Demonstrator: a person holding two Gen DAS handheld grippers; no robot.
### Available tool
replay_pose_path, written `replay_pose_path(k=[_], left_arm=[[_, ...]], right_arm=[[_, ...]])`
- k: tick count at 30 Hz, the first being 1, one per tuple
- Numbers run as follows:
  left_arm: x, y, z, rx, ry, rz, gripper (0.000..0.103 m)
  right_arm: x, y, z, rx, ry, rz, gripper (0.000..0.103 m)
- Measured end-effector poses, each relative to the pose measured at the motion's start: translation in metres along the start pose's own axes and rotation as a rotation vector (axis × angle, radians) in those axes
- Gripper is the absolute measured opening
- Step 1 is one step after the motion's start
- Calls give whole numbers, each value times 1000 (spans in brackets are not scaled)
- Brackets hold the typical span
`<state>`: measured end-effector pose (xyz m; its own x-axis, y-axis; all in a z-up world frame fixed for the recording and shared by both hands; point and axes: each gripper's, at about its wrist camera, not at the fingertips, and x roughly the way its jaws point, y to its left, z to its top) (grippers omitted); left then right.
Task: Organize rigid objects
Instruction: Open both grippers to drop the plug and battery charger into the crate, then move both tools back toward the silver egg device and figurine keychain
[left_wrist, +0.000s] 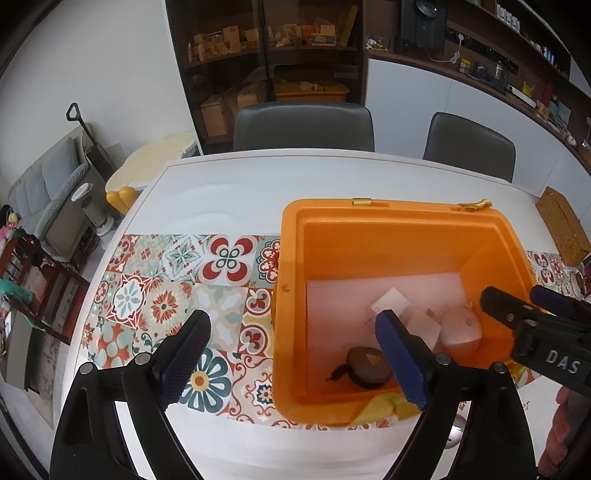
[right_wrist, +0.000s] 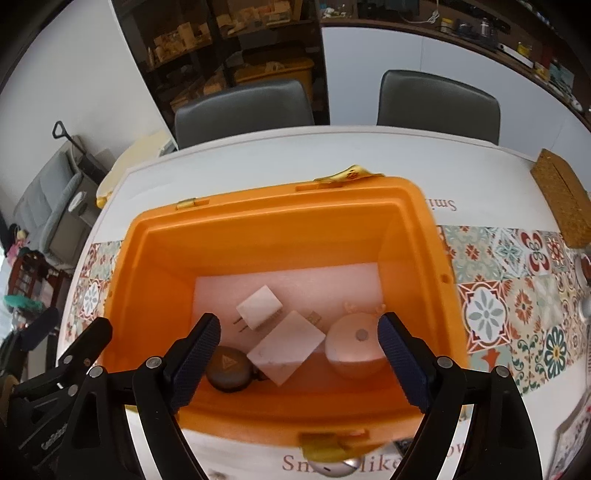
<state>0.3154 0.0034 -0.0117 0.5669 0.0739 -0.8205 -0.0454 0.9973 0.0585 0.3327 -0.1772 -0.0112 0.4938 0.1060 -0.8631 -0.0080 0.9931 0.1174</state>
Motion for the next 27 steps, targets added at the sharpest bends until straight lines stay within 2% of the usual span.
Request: replay_pose_path(k=[16,27], left_arm=[[-39,-7,-24,-20,-48,-42,94],[-38,-16,-60,-9,6,-47,94]], right_arm=[[-62,-24,-37,61,-100,-12,87],[-64,-32,-73,57,-57,-23,87]])
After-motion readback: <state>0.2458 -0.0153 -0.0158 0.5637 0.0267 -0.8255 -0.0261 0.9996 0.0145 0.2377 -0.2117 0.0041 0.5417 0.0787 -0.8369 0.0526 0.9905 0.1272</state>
